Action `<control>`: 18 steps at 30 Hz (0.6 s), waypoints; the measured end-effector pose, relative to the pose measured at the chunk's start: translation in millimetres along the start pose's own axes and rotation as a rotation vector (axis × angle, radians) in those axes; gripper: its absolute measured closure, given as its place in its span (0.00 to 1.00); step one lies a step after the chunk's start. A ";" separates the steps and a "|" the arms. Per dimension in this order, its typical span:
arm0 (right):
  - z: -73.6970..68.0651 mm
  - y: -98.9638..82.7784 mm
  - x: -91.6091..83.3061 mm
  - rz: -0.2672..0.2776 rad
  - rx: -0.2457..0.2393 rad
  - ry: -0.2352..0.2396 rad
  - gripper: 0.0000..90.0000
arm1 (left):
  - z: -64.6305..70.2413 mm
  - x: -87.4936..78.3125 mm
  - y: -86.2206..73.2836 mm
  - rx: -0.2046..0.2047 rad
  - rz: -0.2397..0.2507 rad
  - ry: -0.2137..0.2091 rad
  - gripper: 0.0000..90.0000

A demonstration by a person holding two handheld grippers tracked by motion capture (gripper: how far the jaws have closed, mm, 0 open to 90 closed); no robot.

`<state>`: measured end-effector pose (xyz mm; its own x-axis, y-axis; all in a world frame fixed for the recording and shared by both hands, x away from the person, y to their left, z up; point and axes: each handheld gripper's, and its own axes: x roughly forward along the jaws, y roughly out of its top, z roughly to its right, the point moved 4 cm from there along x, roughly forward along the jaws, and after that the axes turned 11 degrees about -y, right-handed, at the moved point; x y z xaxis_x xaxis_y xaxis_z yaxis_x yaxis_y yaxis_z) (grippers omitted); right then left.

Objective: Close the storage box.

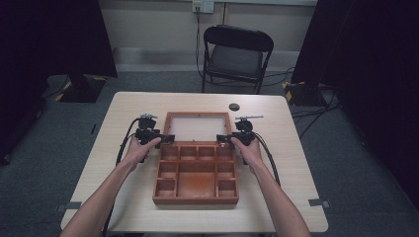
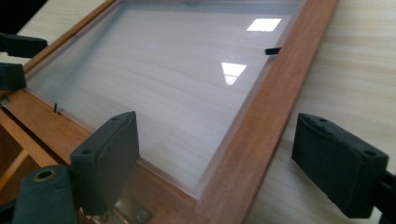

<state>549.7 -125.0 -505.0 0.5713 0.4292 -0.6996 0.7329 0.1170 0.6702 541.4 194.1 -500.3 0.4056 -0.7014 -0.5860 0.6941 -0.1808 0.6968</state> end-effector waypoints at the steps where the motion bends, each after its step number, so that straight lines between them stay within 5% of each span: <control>1: -1.2 -0.4 1.8 0.000 0.009 0.015 0.16 | -0.1 0.5 0.0 -0.005 0.001 -0.005 0.17; 18: -6.6 -3.1 13.1 -0.039 0.098 0.108 0.14 | 3.1 8.6 -2.3 -0.061 0.022 -0.045 0.16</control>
<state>552.5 -113.8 -514.5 0.5021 0.5207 -0.6905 0.7893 0.0503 0.6120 541.4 186.3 -505.6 0.3949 -0.7355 -0.5506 0.7205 -0.1238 0.6823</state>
